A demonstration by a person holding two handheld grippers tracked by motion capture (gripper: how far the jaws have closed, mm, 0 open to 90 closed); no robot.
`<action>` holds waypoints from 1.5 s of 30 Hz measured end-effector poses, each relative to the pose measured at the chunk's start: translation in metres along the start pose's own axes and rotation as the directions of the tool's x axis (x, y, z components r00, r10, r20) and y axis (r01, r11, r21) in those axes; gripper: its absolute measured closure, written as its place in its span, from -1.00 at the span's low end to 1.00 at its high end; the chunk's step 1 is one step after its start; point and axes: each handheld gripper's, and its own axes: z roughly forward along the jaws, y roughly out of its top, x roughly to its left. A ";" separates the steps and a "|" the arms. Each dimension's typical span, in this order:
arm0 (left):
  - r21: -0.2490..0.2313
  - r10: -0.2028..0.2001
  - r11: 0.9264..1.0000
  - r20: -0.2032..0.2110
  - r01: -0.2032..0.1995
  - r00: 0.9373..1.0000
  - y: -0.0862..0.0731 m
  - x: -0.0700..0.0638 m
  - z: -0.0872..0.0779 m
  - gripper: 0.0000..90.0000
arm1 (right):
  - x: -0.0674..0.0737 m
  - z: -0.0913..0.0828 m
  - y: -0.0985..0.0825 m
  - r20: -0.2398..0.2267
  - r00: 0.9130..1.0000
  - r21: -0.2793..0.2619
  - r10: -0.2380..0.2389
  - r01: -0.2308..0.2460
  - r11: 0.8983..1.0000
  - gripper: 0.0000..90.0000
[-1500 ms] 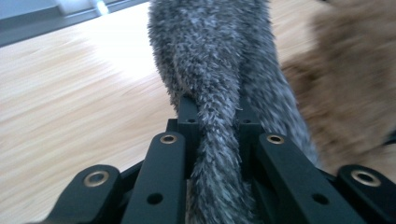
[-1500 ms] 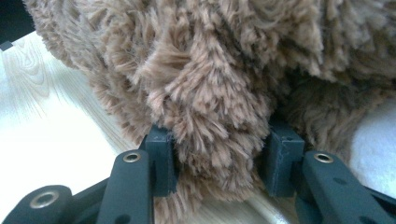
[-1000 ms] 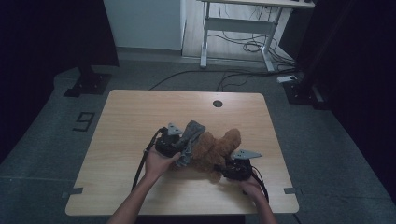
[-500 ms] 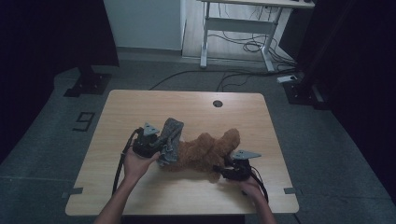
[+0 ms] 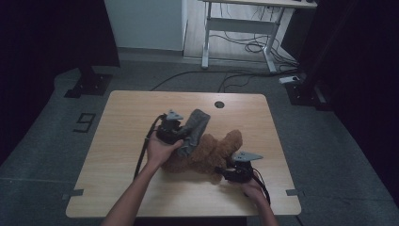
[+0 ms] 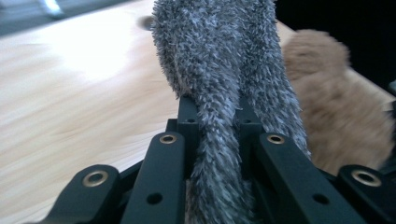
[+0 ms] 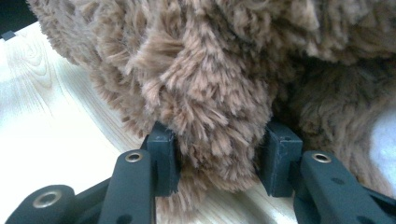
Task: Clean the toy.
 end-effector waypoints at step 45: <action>0.075 0.023 0.997 -0.048 -0.019 0.999 -0.019 -0.012 0.004 0.73 | 0.004 0.001 0.001 0.024 0.999 0.019 -0.024 0.024 1.000 0.25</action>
